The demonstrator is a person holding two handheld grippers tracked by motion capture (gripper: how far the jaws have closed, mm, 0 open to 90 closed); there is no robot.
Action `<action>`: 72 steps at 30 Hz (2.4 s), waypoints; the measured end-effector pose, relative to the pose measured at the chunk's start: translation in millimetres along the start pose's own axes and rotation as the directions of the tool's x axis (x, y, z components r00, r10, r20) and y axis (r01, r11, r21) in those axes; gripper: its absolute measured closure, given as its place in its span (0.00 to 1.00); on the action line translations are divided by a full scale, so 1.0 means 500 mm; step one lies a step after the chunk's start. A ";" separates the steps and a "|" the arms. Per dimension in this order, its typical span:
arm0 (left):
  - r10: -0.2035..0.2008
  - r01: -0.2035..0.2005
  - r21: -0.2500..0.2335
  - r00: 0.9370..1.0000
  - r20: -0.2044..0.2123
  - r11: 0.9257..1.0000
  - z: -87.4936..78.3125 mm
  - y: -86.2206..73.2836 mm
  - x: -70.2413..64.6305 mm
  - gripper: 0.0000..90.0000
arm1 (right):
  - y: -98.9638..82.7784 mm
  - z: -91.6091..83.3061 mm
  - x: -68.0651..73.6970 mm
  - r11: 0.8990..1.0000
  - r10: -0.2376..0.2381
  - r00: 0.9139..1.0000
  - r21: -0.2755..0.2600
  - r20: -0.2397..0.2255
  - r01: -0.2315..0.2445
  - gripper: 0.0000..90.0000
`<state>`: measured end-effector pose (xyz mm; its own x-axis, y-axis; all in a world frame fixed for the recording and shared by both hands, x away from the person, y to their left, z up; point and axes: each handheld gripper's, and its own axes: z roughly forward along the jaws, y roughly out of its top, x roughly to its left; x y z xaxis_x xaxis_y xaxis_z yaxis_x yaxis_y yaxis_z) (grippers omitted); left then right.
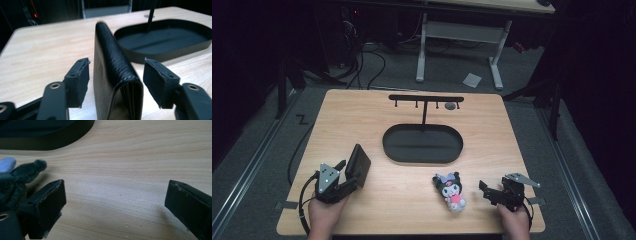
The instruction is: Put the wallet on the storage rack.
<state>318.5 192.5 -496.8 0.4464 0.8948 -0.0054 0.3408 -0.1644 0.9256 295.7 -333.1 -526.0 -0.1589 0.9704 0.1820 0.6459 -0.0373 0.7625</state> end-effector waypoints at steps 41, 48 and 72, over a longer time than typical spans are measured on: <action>-0.016 0.018 -0.071 0.999 0.031 0.997 -0.016 0.011 -0.027 0.83 | -0.030 -0.061 0.025 0.984 -0.168 0.984 -0.065 -0.062 0.164 0.15; -0.040 0.044 -0.072 0.998 0.054 0.996 0.007 0.033 -0.046 0.83 | -0.025 -0.065 0.020 0.979 -0.191 0.978 -0.092 -0.082 0.184 0.11; -0.037 0.047 -0.080 0.992 0.119 0.996 0.176 0.150 -0.107 0.83 | -0.028 -0.068 0.024 0.970 -0.214 0.969 -0.138 -0.120 0.198 0.12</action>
<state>393.1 95.6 -460.3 0.5288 0.8445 -0.0849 0.2944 -0.0887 0.9516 259.6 -329.2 -513.5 -0.3819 0.9201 0.0873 0.4921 0.1224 0.8619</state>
